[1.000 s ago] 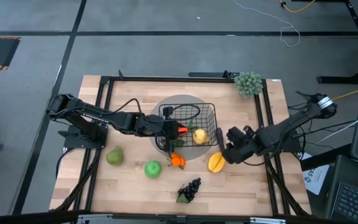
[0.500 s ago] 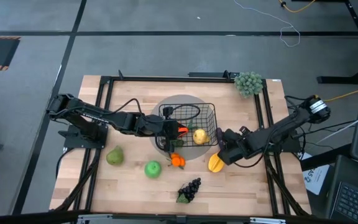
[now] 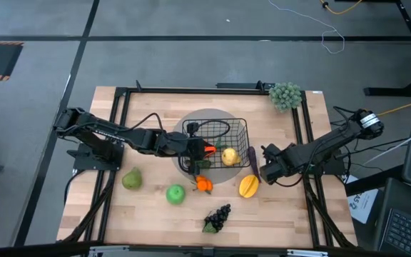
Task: Build produce basket
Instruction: Put the purple eggplant into the wire basket
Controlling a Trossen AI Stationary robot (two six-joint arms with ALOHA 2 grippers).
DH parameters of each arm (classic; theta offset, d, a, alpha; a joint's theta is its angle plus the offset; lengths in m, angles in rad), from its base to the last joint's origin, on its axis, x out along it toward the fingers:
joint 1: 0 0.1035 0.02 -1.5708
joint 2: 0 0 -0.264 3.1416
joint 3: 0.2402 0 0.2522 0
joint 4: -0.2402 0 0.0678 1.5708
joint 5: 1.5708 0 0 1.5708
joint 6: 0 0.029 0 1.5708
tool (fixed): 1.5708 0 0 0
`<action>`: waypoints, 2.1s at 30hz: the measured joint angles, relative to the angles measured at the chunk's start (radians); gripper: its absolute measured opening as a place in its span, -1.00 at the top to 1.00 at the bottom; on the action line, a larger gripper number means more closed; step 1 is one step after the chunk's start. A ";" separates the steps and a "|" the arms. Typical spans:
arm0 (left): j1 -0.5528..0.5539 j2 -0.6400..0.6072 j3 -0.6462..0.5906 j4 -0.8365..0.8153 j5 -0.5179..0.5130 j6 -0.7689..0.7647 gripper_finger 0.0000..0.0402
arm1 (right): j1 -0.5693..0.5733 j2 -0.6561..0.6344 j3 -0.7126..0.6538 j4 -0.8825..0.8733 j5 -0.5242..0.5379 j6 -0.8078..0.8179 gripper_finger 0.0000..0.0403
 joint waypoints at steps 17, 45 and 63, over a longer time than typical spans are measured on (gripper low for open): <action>0.000 0.000 0.000 -0.018 0.000 -0.028 0.66 | -0.011 0.000 0.000 0.036 0.071 -0.022 0.31; 0.000 0.000 0.000 -0.018 0.000 -0.020 0.66 | -0.008 0.082 0.000 0.044 0.083 0.083 0.31; 0.000 0.000 0.000 -0.018 0.000 -0.019 0.66 | 0.153 0.080 0.000 -0.146 -0.224 0.239 0.31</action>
